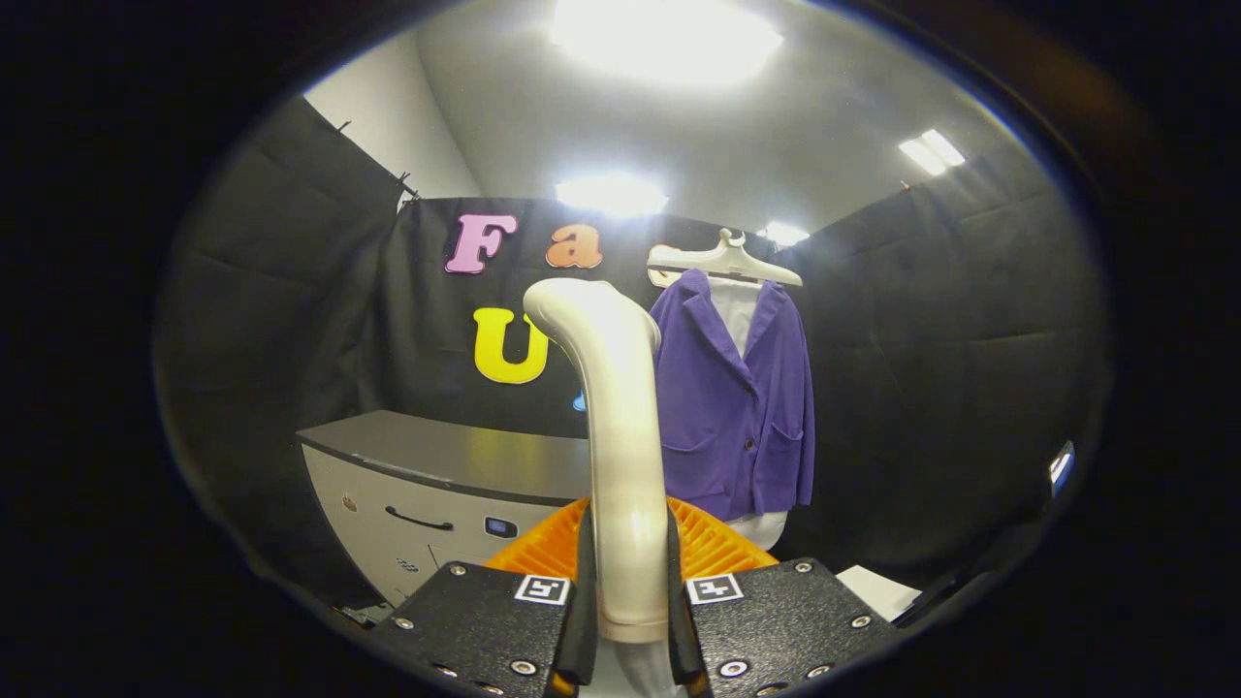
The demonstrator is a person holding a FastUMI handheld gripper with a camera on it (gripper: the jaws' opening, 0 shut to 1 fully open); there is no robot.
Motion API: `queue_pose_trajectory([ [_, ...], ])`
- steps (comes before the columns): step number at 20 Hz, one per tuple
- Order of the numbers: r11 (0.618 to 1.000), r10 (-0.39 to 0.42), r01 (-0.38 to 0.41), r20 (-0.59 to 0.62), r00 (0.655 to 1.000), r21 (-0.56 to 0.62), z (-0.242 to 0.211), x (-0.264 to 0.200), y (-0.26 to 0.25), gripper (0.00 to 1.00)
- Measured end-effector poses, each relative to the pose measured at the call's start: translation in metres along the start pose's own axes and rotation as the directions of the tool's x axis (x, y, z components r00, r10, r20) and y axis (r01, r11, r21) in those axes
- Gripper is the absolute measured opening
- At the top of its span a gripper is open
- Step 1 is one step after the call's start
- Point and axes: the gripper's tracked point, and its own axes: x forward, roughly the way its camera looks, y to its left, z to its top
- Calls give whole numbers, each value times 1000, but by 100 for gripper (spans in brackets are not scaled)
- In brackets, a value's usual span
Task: Iron the clothes twice with a garment steamer, once on the left side and once on the right side.
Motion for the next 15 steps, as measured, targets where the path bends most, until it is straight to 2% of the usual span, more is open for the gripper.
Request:
queue_pose_trajectory([
  [15, 1000, -1, 1, -4, 1000, 24, -1, 15, -7, 29],
])
